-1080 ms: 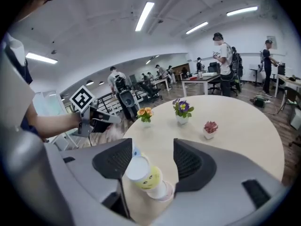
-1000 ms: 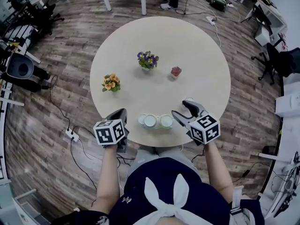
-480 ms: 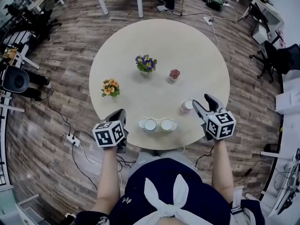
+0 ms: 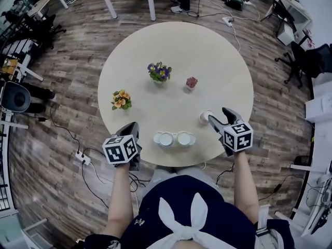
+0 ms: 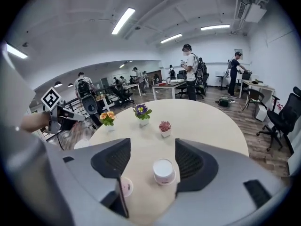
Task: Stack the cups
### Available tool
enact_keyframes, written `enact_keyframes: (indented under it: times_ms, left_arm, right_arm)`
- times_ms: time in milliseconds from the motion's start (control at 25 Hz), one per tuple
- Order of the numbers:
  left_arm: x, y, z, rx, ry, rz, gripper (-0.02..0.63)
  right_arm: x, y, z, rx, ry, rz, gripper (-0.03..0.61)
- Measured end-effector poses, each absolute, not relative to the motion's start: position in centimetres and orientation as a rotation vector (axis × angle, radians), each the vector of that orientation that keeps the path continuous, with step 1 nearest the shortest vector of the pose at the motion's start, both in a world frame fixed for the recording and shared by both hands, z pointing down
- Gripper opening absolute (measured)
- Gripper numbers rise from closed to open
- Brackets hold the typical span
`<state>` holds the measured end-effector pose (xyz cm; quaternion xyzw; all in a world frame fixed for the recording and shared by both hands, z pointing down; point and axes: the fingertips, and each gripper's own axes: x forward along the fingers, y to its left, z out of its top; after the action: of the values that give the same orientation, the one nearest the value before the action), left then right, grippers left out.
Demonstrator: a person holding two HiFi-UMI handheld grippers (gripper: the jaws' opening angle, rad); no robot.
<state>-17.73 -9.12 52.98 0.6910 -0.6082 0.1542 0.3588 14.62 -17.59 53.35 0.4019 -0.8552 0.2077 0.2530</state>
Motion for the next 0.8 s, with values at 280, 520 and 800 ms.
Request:
enact_keyframes:
  times_ms: [280,520,800]
  left_arm:
    - [-17.0,-8.7,53.1,1.822,-1.538,0.428,0.021]
    - [-17.2,-8.1,53.8,1.794,-1.54,0.439,0.021]
    - [-17.4,-7.8,54.3,1.758,-1.545,0.431,0.021]
  right_arm:
    - [14.6,-16.9,57.7,1.047,-2.241,0.592,0.302]
    - [14.7,-17.4,60.2,1.033,-2.199,0.601,0.322]
    - [14.6,-18.0,63.1,1.024,-2.154,0.628,0.324]
